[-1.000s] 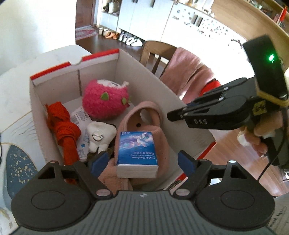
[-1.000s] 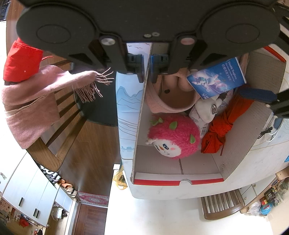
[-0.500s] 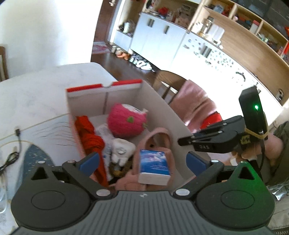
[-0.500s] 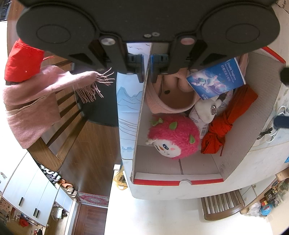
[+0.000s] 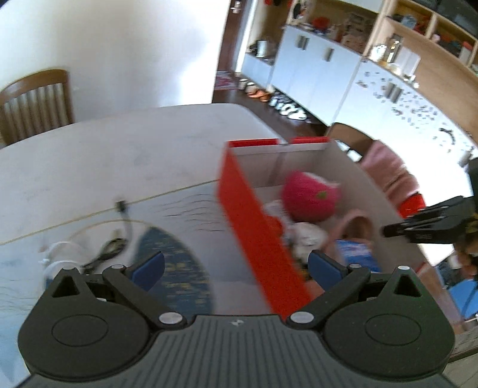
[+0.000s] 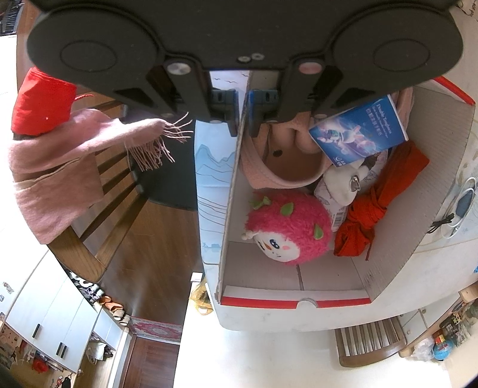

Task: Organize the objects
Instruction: 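Open the left tool and withdraw it toward the black USB cable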

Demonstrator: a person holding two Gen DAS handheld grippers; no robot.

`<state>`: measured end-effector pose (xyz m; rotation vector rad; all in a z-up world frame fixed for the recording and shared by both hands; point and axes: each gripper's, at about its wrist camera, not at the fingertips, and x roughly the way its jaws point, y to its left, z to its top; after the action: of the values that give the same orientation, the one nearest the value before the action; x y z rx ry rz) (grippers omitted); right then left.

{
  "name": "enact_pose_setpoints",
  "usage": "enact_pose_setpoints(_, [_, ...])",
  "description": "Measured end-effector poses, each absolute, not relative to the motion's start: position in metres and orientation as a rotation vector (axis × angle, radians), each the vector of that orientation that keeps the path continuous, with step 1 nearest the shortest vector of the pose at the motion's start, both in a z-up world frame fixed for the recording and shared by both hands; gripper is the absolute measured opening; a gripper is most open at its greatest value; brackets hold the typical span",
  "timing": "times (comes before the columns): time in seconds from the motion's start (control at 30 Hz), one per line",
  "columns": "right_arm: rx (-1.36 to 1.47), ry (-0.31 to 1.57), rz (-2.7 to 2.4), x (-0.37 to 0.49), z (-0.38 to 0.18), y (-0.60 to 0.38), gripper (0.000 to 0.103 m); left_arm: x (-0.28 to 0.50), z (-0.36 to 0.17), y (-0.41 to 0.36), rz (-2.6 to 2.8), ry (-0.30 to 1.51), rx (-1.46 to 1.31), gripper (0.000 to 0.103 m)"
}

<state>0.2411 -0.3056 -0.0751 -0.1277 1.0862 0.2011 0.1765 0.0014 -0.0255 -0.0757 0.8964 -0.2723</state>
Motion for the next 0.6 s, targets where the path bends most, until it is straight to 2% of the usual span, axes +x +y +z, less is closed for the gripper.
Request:
enact_pose_setpoints(0.27, [-0.13,1.094,0.191,0.242,-0.074,-0.305,0.007,0.196,-0.049,0.053,-0.221,0.915,-0.032,0.103])
enact_pose_setpoints(0.6, [-0.133,1.108,0.168,0.243,-0.075,-0.301,0.007,0.23,-0.094,0.078,-0.17,0.957,0.048,0.102])
